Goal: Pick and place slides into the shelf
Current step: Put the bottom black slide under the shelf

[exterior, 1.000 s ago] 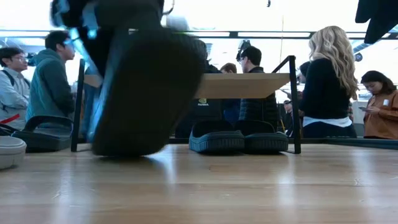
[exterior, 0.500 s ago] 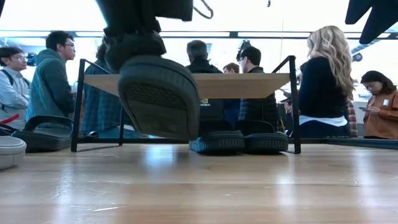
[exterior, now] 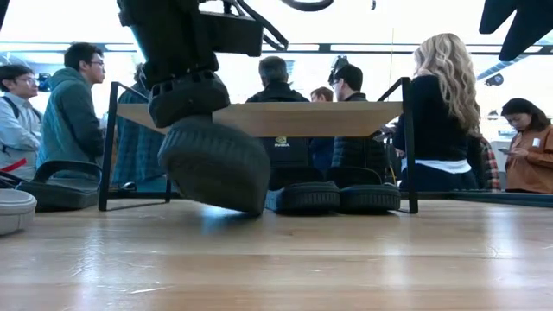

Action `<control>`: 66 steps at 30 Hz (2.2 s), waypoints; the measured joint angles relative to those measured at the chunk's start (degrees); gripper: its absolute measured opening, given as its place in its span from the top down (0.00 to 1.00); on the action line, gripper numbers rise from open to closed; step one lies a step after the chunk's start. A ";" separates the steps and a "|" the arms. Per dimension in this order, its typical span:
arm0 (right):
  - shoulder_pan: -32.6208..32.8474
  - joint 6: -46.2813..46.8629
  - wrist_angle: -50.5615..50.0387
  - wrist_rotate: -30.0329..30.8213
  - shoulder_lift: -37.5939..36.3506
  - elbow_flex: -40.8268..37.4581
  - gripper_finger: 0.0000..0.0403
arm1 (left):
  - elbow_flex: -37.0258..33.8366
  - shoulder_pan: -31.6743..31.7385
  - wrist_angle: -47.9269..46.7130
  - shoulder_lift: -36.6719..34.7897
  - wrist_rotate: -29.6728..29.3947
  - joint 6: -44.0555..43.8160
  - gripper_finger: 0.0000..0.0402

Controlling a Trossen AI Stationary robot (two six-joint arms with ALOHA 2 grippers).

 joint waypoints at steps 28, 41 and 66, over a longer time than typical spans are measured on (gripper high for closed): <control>0.00 -1.22 -0.11 -0.11 0.01 -0.02 0.41 | -2.31 -9.06 19.40 -10.99 35.89 -11.88 0.79; 0.02 -1.60 -0.91 1.66 -0.01 -0.02 0.41 | -6.72 -11.10 26.01 -4.44 29.71 -32.60 1.00; 0.02 -1.54 -2.70 2.85 -0.01 -0.15 0.41 | -6.61 -0.33 35.66 -0.33 25.88 -18.16 1.00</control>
